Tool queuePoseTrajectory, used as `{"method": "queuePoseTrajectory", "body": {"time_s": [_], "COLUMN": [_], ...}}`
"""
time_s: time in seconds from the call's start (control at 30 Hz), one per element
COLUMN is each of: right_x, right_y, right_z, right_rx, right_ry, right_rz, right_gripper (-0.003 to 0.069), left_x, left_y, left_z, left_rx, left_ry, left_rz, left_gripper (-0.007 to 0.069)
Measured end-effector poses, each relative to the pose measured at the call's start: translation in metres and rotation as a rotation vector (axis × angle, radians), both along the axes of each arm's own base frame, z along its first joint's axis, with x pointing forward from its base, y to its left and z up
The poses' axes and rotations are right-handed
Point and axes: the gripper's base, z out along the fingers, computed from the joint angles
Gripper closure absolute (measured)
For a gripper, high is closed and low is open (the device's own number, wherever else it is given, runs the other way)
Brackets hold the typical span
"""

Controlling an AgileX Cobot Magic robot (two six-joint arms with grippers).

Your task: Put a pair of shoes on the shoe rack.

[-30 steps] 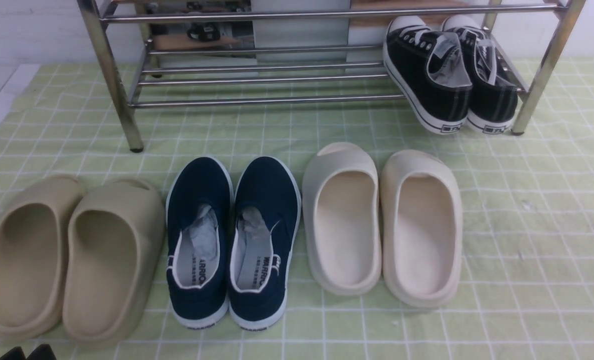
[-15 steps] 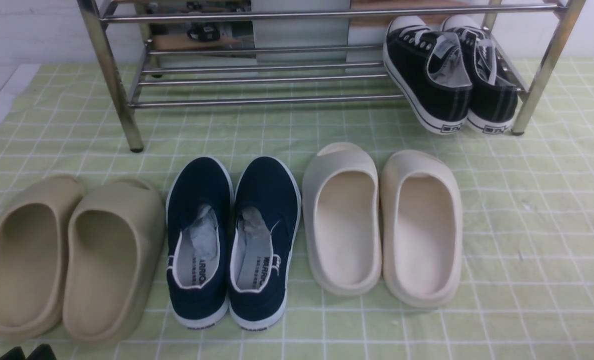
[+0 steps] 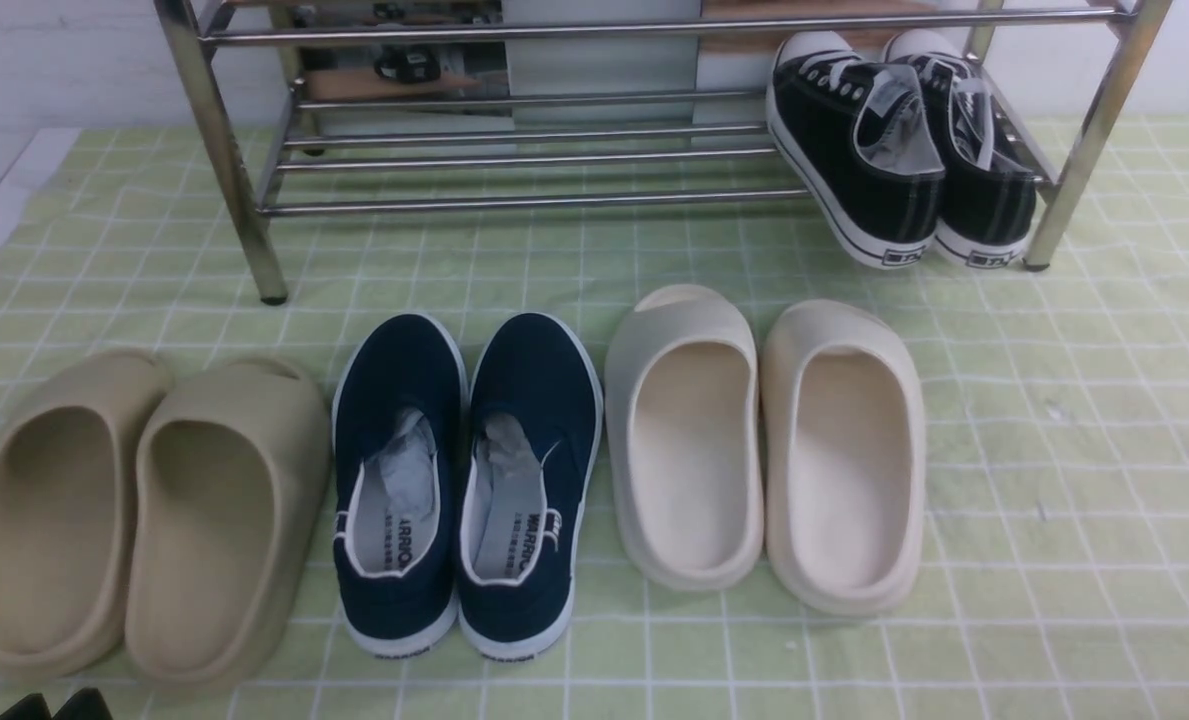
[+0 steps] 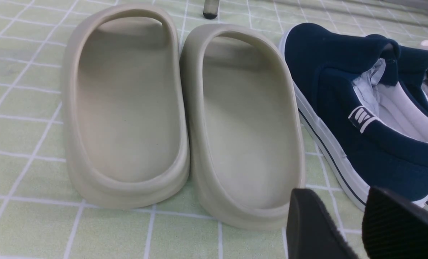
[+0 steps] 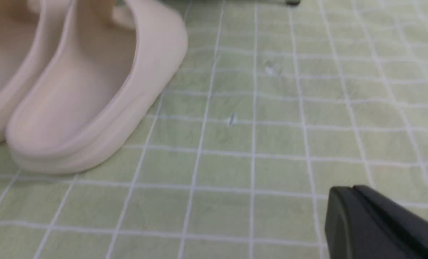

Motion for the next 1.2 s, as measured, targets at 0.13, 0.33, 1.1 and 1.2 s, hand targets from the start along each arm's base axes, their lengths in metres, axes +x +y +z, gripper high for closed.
{"method": "queuePoseTrajectory", "body": {"time_s": [0.13,0.33,1.1,1.2], "right_x": [-0.003,-0.005,-0.005,-0.005], "right_y": [-0.008,-0.012,-0.006,-0.006], "right_z": [0.001,-0.003,-0.003,-0.003], "right_rx": [0.045,0.238,0.128,0.128], "right_ry": [-0.023,0.01,0.039,0.039], "right_rz": [-0.124,-0.23,-0.098,-0.098], "right_gripper": [0.065,0.0653,0.065,0.0649], "left_x": [0.0,0.0,0.0,0.0], "left_y": [0.0,0.0,0.0,0.0], "left_z": [0.0,0.0,0.0,0.0], "left_rx": [0.0,0.0,0.0,0.0], "left_ry": [0.0,0.0,0.0,0.0], "left_rz": [0.0,0.0,0.0,0.0], "left_gripper": [0.0386,0.0386,0.0386,0.0386]}}
